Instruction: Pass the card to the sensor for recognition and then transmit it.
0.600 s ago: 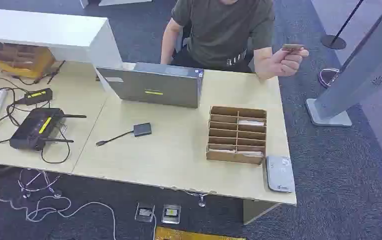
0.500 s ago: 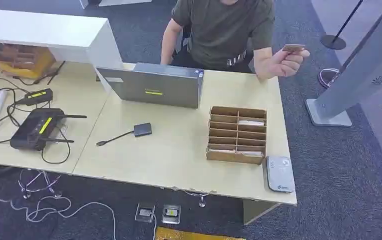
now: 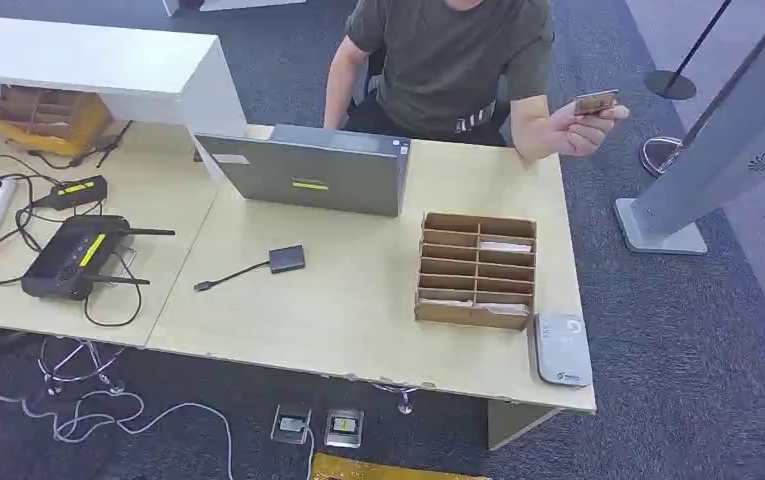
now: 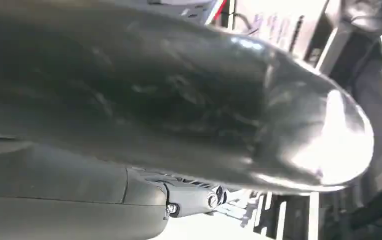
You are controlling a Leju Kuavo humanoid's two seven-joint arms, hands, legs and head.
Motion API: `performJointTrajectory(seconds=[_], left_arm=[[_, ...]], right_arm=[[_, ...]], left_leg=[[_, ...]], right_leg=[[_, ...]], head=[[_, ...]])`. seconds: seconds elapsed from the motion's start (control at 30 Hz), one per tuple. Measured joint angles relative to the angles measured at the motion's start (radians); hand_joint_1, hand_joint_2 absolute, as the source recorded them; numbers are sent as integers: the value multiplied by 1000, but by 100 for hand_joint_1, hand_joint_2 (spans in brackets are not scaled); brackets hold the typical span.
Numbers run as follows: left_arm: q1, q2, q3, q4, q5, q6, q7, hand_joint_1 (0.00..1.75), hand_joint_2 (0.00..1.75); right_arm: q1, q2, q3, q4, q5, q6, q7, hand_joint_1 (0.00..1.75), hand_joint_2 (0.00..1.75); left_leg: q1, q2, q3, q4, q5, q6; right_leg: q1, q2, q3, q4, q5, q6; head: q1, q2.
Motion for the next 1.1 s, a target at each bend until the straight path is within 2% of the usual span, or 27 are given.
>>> performJointTrajectory(seconds=[0.23,0.37,0.47,0.63,0.8,1.1], left_arm=[[0,0,0,0,0,2,0,0,0],[-1,0,0,0,-2,-2,-2,0,0],[-1,0,0,0,-3,-7,-6,0,0],[-1,-2,0,0,-8,-8,-13,0,0],[-2,-2,0,0,-12,-12,-16,0,0],[-3,-6,0,0,-9,-21,-20,0,0]], right_arm=[[-37,-64,111,-96,56,2,46,0,175],[-97,-116,228,-134,65,26,72,0,175],[-145,-134,300,-148,88,65,73,0,175],[-239,-154,443,-161,112,146,75,0,175],[-366,-161,613,-161,119,278,91,0,175],[-574,-138,937,-131,118,455,102,0,175]], left_leg=[[0,0,-3,0,0,0],[0,0,-2,0,0,0],[0,-1,-2,0,0,0],[0,-1,-1,0,0,0],[1,-1,-1,0,0,0],[1,-2,-2,0,1,0]], right_leg=[[0,0,0,0,0,0],[0,-1,0,0,0,0],[0,-1,0,0,0,0],[0,-1,0,0,0,0],[1,-1,0,0,0,0],[1,-2,0,0,0,0]], head=[[0,0],[1,0],[0,0],[0,0],[1,0],[2,0]])
